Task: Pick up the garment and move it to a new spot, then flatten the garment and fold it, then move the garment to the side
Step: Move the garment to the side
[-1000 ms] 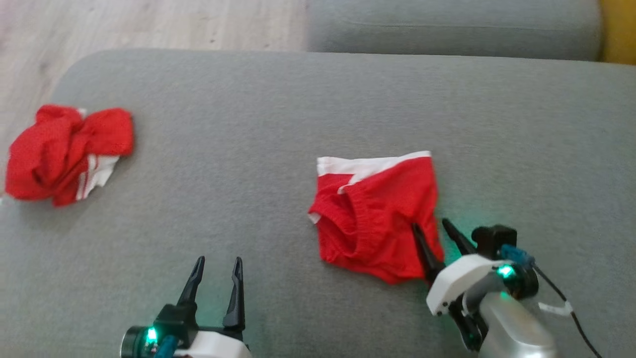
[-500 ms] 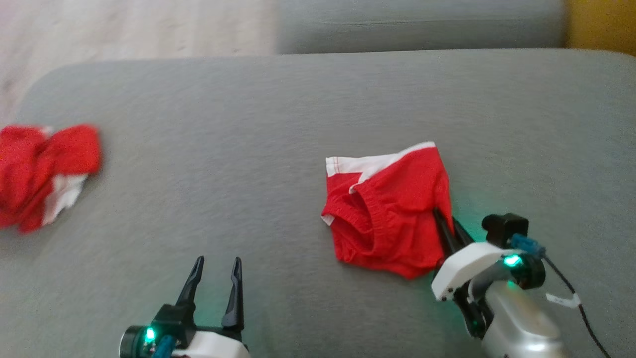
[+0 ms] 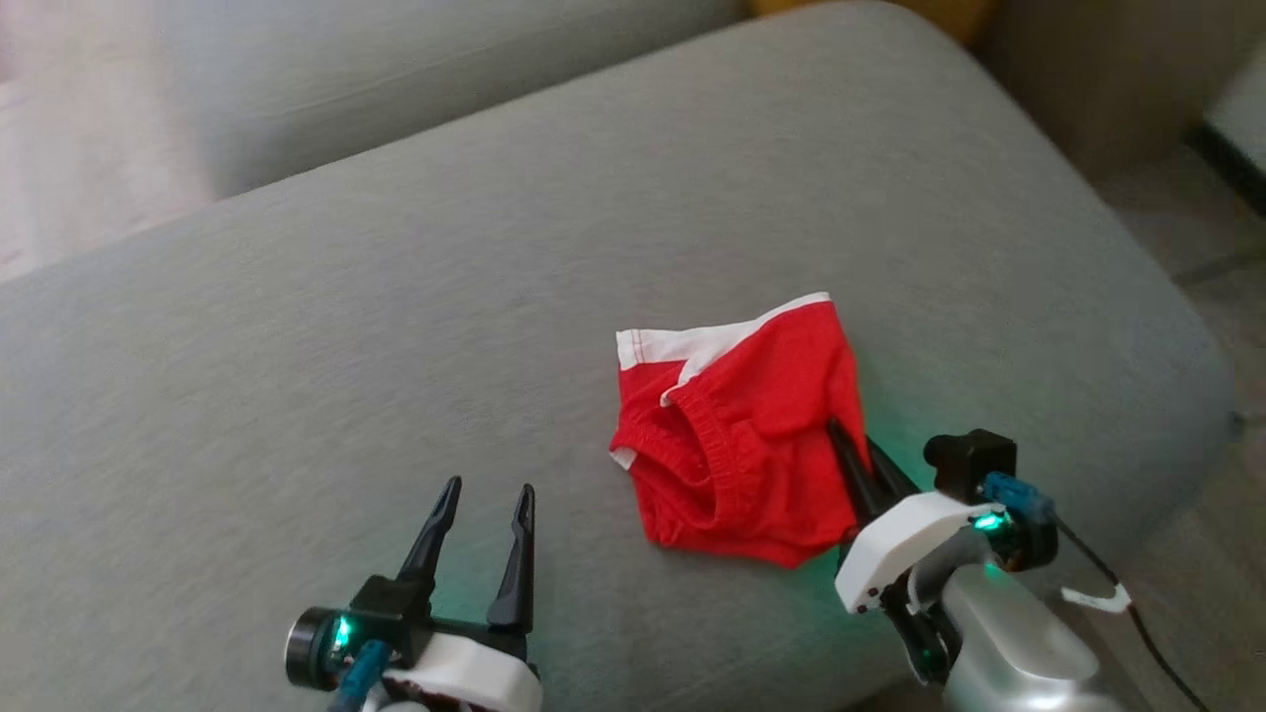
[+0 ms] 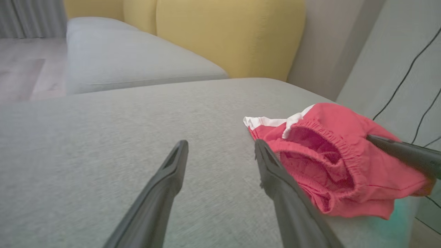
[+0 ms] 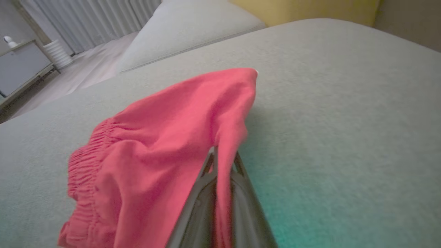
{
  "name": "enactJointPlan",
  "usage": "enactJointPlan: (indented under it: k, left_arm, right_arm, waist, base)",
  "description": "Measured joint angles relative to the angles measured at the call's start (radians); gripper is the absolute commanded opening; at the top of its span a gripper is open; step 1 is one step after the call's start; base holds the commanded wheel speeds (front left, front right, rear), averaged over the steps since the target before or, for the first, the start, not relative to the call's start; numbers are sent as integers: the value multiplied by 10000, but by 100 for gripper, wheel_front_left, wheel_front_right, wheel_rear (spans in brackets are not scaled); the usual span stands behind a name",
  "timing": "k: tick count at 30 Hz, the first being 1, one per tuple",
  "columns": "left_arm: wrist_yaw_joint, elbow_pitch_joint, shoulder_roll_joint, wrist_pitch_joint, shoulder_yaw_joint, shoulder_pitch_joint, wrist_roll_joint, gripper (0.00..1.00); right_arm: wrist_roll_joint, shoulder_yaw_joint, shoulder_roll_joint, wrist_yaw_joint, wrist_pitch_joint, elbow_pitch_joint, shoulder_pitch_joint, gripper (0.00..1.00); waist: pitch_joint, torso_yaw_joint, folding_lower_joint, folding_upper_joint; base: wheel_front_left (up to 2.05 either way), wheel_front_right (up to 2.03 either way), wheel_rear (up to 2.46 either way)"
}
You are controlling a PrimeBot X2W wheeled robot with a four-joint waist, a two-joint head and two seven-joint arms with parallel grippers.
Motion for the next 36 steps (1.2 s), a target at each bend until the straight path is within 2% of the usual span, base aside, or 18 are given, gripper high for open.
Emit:
enactJointPlan:
  k: [4,8,13,14,18,21,24,25,26,27,32,36]
  left_arm:
    - [29,90,2,0,-81,-36,19,100]
    - [0,267,-6,0,-211,-247,180,100]
    - [-92,353,0,0,146,-534,690,100]
    - [-92,353,0,0,146,-534,690,100]
    - [-255,343,23,0,520,-704,1026,100]
    - [-336,255,25,-2,754,-813,1204,100]
    - [-399,150,31,-2,970,-900,1336,100]
    - [-424,107,31,-2,1064,-912,1336,100]
    - [-424,81,35,-2,1116,-913,1336,100]
    - [-426,65,35,-2,1152,-913,1338,100]
    - [-422,33,17,-2,1361,-926,1396,100]
    - [-320,-6,10,-2,1442,-951,1390,100]
  right_arm:
    - [-238,142,-6,0,0,50,-140,0]
    - [-986,-349,-4,0,2,462,-1033,0]
    - [-1937,-1580,-489,0,0,1026,-2789,0]
    - [-1937,-1580,-489,0,0,1026,-2789,0]
    - [-2667,-3193,-1396,0,0,1818,-3702,0]
    - [-3289,-4393,-2082,0,0,2299,-3929,0]
    - [-3893,-5545,-2508,0,0,2579,-3959,0]
    - [-4138,-5908,-2568,0,0,2598,-3960,9]
    - [-4343,-6270,-2579,0,0,2591,-3964,80]
    - [-4506,-6569,-2548,0,0,2564,-3974,100]
    - [-4830,-7223,-1755,0,-2,1126,-4009,100]
    - [-4686,-6638,-968,0,-2,-109,-3825,100]
  waist:
    - [179,-793,-1,0]
    - [604,-971,1,0]
    - [1156,-476,1,0]
    - [1156,-476,1,0]
    - [1615,93,1,0]
    - [1939,506,2,0]
    - [2227,838,2,0]
    - [2314,919,2,0]
    - [2387,985,2,0]
    - [2444,1034,2,0]
    - [2417,1053,0,0]
    - [2155,1130,0,0]
  base:
    - [0,0,0]
    - [0,0,0]
    - [0,0,0]
    - [0,0,0]
    - [0,0,0]
    - [0,0,0]
    - [0,0,0]
    - [0,0,0]
    - [0,0,0]
    - [0,0,0]
    - [0,0,0]
    - [0,0,0]
